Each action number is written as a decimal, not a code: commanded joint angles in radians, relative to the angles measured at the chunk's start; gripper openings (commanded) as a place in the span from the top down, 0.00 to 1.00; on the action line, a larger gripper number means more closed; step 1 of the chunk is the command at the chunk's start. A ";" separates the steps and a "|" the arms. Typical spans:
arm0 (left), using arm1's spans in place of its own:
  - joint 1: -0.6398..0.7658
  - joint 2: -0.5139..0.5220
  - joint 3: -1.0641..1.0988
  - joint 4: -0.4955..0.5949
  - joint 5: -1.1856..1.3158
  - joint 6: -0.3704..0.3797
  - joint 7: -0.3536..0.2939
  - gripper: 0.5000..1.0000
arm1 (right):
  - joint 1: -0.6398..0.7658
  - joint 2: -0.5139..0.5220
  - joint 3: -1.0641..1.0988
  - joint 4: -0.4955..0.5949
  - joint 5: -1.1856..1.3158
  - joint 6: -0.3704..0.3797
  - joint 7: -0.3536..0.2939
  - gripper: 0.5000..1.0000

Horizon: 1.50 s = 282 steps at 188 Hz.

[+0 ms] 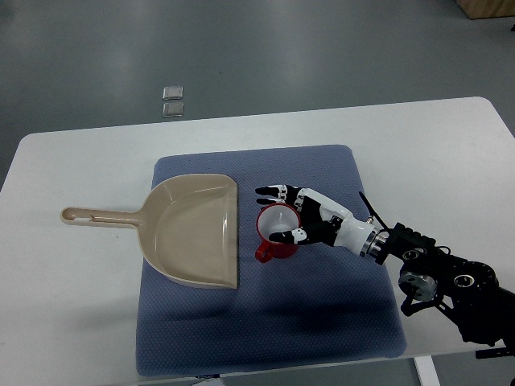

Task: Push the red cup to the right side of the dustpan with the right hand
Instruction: 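Push the red mug with the right hand toward the dustpan, then keep pushing the red mug against the dustpan's edge with the right hand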

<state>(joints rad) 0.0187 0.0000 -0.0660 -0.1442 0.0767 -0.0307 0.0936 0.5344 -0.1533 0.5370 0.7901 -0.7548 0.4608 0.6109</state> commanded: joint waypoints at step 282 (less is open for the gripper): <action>0.000 0.000 0.000 0.000 0.000 0.000 0.000 0.00 | 0.016 0.026 0.005 0.024 -0.031 -0.031 0.000 0.13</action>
<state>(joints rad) 0.0186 0.0000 -0.0660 -0.1442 0.0767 -0.0304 0.0941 0.5476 -0.1339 0.5389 0.8145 -0.7831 0.4297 0.6109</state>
